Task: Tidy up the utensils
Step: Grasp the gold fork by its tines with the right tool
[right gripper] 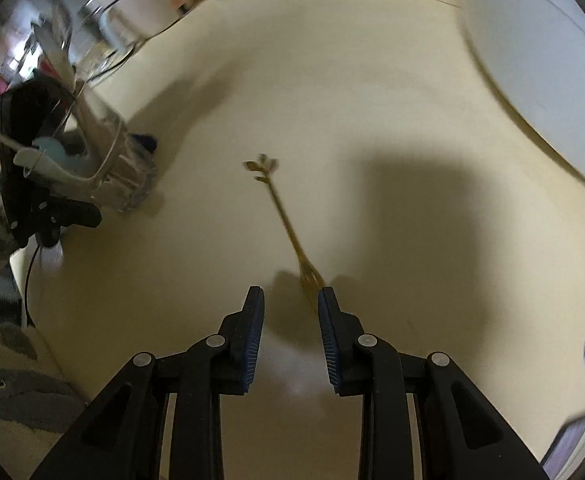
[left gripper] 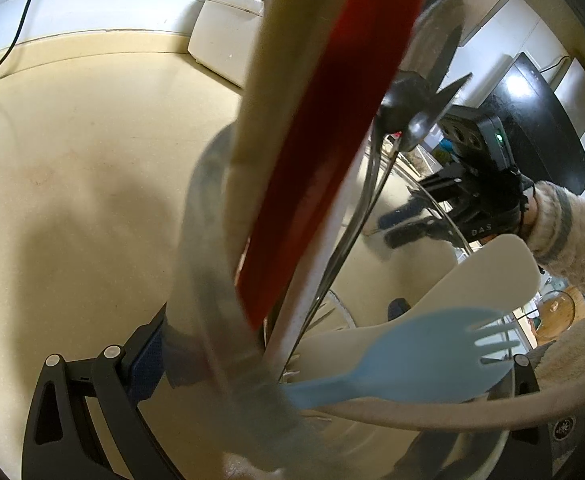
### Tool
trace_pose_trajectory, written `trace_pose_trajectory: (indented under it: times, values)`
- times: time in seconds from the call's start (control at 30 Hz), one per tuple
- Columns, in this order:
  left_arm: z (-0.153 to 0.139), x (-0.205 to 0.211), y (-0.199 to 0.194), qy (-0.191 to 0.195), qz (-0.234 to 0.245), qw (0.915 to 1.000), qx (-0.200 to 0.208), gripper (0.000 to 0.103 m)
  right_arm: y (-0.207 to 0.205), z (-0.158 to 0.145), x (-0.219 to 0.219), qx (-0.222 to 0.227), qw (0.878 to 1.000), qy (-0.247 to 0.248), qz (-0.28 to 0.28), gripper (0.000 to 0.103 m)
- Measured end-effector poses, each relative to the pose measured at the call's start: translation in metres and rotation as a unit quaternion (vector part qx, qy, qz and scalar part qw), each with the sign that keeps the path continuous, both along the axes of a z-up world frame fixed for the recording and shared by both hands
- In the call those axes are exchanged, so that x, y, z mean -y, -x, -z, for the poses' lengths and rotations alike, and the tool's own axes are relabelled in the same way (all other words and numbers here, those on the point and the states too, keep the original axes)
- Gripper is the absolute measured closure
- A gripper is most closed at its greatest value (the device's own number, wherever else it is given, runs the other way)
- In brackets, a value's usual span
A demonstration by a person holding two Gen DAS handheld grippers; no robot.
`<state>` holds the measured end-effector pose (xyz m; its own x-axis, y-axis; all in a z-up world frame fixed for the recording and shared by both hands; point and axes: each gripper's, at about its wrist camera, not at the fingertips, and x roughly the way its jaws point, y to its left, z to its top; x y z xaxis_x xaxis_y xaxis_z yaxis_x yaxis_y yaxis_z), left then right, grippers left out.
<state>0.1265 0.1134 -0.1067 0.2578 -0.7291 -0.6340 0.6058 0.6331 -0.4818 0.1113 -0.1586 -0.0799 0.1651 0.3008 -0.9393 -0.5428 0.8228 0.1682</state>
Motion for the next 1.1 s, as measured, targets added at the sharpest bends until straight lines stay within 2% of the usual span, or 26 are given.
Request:
trace_pose_trajectory:
  times: [0.13, 0.37, 0.43, 0.87, 0.97, 1.0, 1.1]
  values:
    - [0.0, -0.012, -0.004, 0.004, 0.0, 1.0, -0.002, 0.003, 0.01, 0.008, 0.002, 0.02, 0.999, 0.051, -0.005, 0.075]
    - [-0.003, -0.011, -0.002, -0.003, 0.0, 1.0, 0.002, 0.003, 0.0, 0.011, 0.01, 0.023, 0.999, 0.002, 0.042, 0.075]
    - [-0.003, -0.008, -0.001, -0.004, 0.0, 1.0, 0.003, 0.003, 0.0, 0.011, 0.005, 0.032, 0.999, 0.005, 0.041, 0.075]
    - [-0.005, 0.001, 0.004, -0.011, 0.0, 0.9999, 0.007, 0.003, -0.003, 0.013, -0.025, 0.069, 0.993, 0.063, -0.069, 0.075]
    - [-0.005, 0.002, 0.005, -0.011, 0.0, 0.9999, 0.007, 0.003, -0.003, 0.013, -0.028, 0.074, 0.992, 0.062, -0.076, 0.081]
    - [-0.005, 0.001, 0.005, -0.011, 0.0, 0.9999, 0.007, 0.003, -0.003, 0.014, -0.03, 0.074, 0.992, 0.062, -0.077, 0.089]
    - [-0.005, 0.001, 0.005, -0.011, 0.0, 0.9999, 0.007, 0.003, -0.002, 0.014, -0.03, 0.076, 0.992, 0.063, -0.081, 0.092]
